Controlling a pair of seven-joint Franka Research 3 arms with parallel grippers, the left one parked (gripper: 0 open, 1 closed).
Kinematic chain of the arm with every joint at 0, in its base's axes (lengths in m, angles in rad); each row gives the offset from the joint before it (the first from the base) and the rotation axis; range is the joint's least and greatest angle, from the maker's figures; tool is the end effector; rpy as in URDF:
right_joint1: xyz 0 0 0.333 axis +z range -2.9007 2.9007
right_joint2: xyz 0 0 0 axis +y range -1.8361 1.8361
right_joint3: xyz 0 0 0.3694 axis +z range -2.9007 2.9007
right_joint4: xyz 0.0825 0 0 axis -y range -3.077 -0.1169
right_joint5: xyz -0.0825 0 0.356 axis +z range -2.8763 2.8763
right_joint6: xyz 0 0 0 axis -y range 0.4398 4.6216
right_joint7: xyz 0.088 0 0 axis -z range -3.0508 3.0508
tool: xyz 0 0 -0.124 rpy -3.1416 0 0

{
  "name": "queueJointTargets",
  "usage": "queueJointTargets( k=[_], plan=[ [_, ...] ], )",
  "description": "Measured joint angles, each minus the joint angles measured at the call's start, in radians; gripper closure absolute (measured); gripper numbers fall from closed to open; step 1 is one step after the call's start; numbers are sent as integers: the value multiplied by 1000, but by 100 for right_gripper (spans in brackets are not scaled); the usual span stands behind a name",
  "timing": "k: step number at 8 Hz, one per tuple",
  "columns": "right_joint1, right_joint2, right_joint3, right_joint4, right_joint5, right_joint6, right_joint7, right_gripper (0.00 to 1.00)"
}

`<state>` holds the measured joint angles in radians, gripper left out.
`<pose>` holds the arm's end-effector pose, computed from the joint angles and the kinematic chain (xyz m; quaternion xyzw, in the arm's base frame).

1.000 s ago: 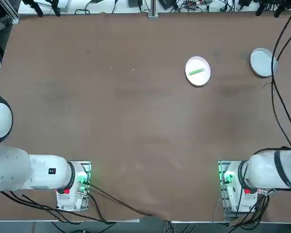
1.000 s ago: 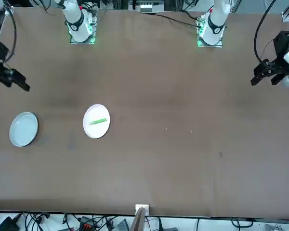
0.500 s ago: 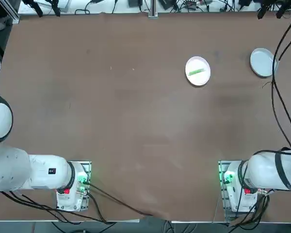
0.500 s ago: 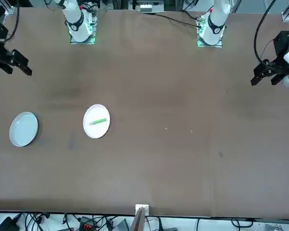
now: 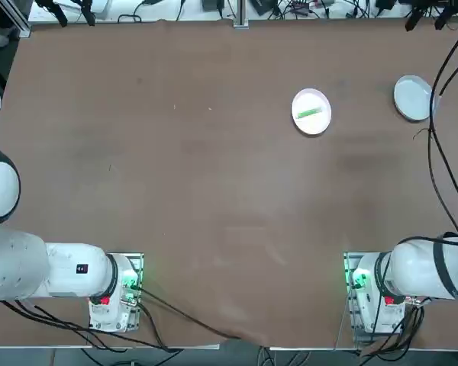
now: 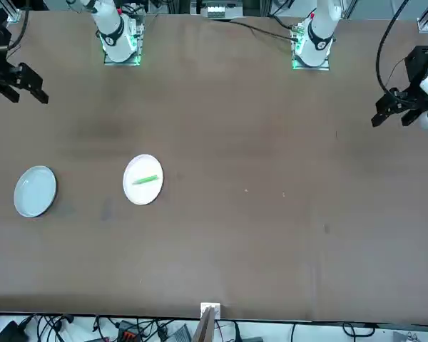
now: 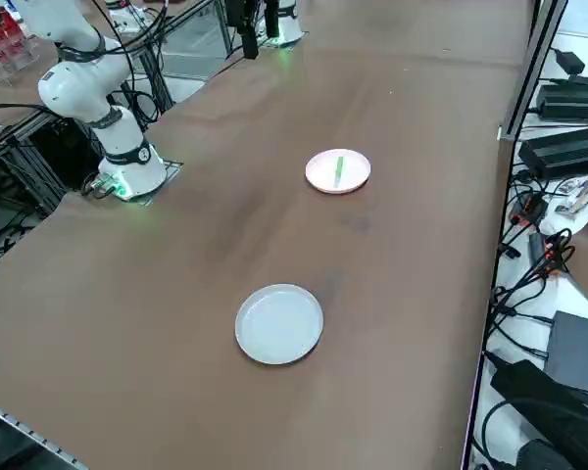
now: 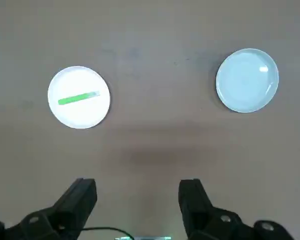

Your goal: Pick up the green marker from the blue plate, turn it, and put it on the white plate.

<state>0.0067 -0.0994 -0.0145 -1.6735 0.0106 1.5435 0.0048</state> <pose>0.4859 -0.0029 0.6635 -0.9998 0.0062 0.0153 0.0060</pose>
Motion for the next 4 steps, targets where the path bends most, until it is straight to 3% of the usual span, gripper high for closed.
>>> queueJointTargets(
  k=[4],
  plan=[
    [-1, 1, -8, 5, 41, 0, -1, 0]
  ],
)
